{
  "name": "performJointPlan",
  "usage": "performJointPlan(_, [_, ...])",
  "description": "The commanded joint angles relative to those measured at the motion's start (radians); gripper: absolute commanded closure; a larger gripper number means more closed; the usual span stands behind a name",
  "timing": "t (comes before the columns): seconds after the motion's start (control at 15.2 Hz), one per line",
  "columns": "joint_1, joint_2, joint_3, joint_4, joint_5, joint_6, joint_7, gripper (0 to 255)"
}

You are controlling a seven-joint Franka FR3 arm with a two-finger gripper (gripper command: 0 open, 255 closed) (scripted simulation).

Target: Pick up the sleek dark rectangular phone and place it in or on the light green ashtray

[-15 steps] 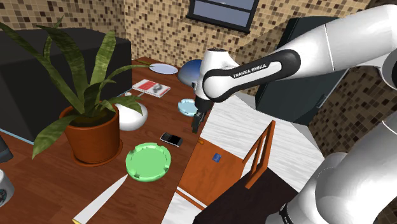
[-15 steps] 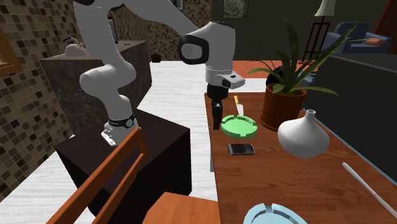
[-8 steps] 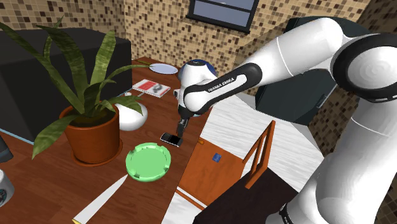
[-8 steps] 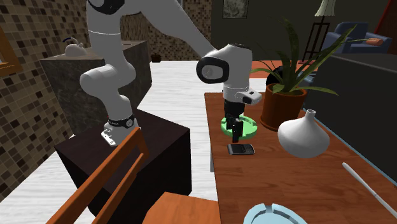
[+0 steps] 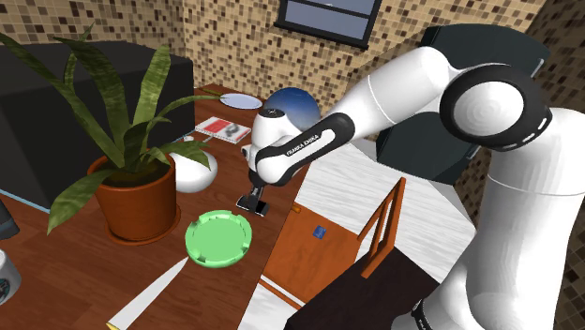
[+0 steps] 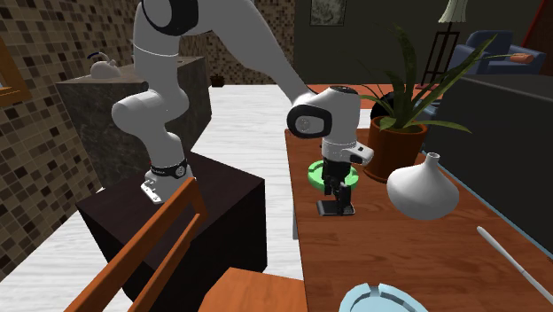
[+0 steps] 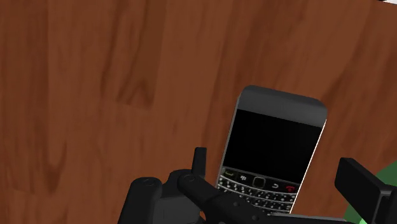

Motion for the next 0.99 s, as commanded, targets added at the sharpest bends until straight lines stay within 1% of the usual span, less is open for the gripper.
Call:
performJointPlan(0.0, [0.002,0.019,-0.002,-0.001,-0.004,0.021,0.004,0])
performJointPlan(0.13, [0.003,0.037,-0.004,0.0,-0.008,0.037,0.006,0])
performJointPlan(0.59, [0.003,0.037,-0.004,0.0,-0.008,0.037,0.006,0])
performJointPlan(0.66, [0.003,0.037,-0.004,0.0,-0.008,0.037,0.006,255])
performJointPlan(0.92, [0.003,0.035,-0.004,-0.001,-0.008,0.037,0.007,255])
